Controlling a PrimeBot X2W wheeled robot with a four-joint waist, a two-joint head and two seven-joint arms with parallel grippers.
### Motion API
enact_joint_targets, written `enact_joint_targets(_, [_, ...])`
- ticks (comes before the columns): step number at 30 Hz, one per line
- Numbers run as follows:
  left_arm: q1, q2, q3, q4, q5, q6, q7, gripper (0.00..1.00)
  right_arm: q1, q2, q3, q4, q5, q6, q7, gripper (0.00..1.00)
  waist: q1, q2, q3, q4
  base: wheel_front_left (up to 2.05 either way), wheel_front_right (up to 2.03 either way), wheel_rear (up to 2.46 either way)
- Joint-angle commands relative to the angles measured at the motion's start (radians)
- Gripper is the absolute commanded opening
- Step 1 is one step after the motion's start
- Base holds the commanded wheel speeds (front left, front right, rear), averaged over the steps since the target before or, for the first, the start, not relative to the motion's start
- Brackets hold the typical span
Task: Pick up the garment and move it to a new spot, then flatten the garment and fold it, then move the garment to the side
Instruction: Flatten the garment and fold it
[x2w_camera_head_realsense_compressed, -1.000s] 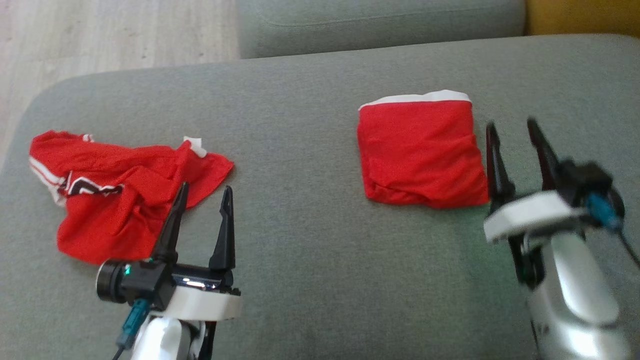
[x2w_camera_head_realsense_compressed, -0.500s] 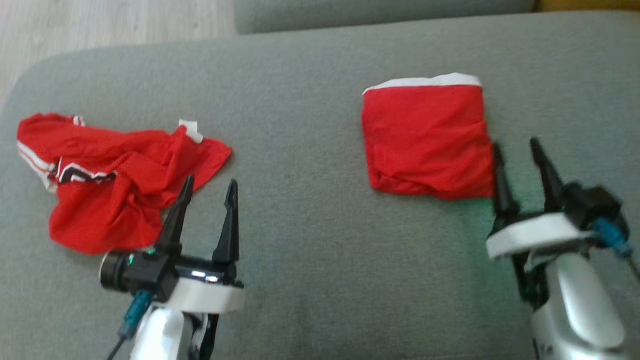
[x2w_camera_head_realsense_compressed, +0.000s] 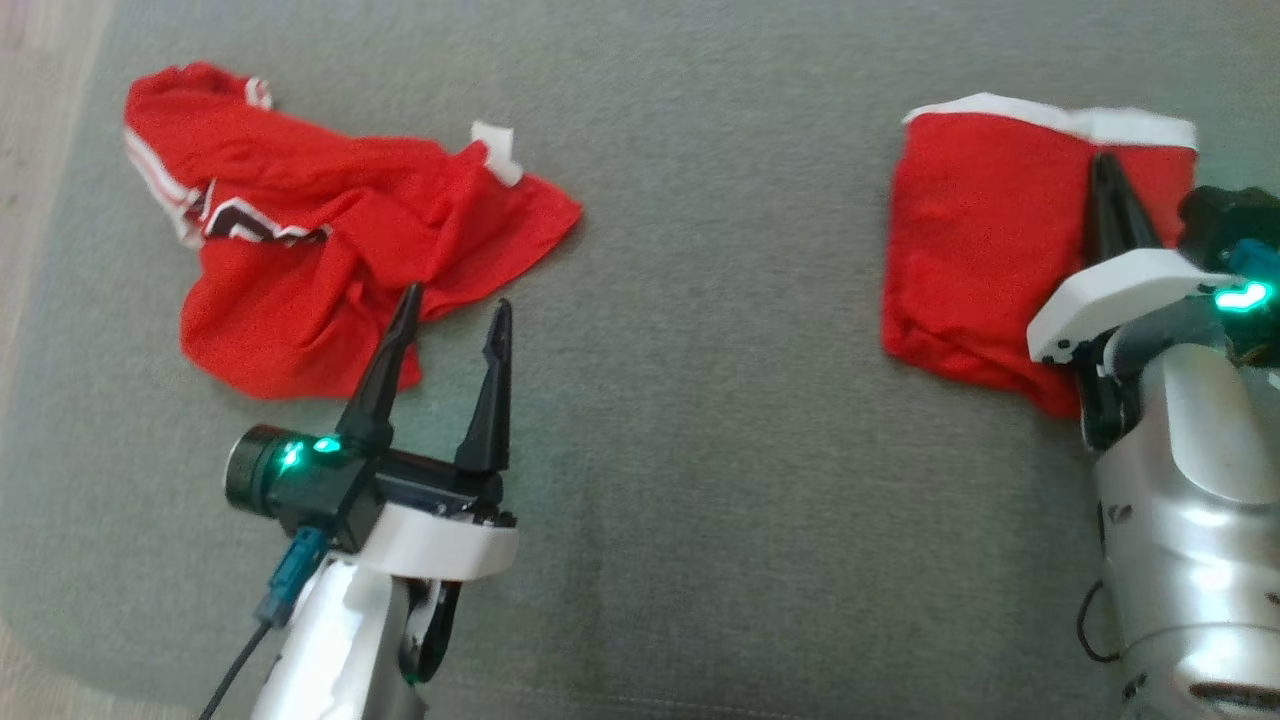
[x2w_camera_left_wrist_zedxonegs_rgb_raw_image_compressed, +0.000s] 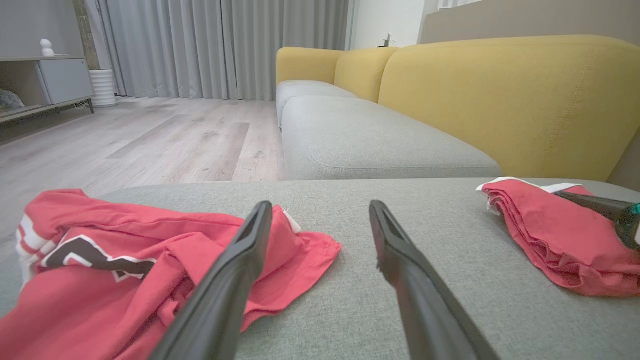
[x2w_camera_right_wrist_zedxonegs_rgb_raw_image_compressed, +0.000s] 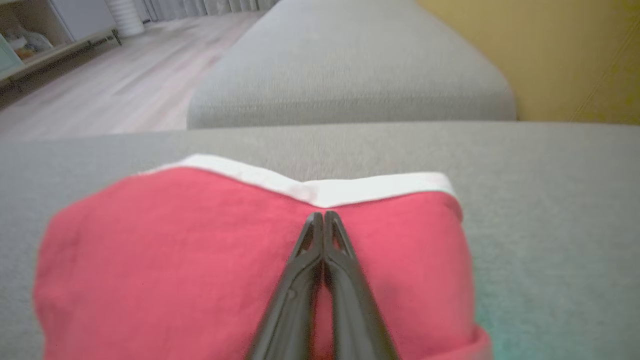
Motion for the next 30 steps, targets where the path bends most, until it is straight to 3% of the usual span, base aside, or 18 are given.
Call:
enact_joint_targets(1, [-0.038,0.002,0.021,-0.032,-0.009,0.002,-0.005,1.00,-0.044,0.002,-0.011,0.035,-0.038,-0.002,0.004,0.00,-0.0003,0.0000,0.036,0.038,0.00,0.00,0.00])
enact_joint_targets(4, [-0.049,0.002,0.014,-0.030,-0.015,0.006,-0.005,1.00,-0.077,0.002,-0.057,0.113,-0.103,-0.002,-0.023,0.00,-0.0003,0.0000,0.039,0.047,0.00,0.00,0.00])
enact_joint_targets(6, [-0.054,0.002,0.010,-0.027,-0.018,0.010,-0.005,1.00,-0.105,0.002,-0.047,0.150,-0.087,-0.002,-0.074,0.00,-0.0003,0.0000,0.034,0.049,0.00,0.00,0.00])
enact_joint_targets(13, [-0.049,0.002,0.011,-0.022,-0.022,0.018,-0.005,1.00,-0.152,0.002,0.166,0.192,0.072,-0.002,-0.131,0.00,-0.0003,0.0000,0.003,0.032,0.00,0.00,0.00])
enact_joint_targets(19, [-0.049,0.002,0.010,-0.025,-0.023,0.021,-0.005,1.00,-0.129,0.002,0.310,0.260,0.129,-0.002,-0.119,0.00,-0.0003,0.0000,-0.004,0.018,0.00,0.00,0.00])
enact_joint_targets(24, [-0.044,0.002,0.006,-0.023,-0.025,0.024,-0.005,1.00,-0.137,0.002,0.337,0.370,0.129,-0.002,-0.065,0.00,-0.0003,0.0000,-0.018,0.012,0.00,0.00,0.00])
enact_joint_targets(30, [-0.021,0.002,0.031,-0.022,-0.020,0.027,-0.005,1.00,-0.137,0.002,0.327,0.328,0.178,-0.002,-0.125,0.00,-0.0003,0.0000,-0.062,-0.019,0.00,0.00,0.00])
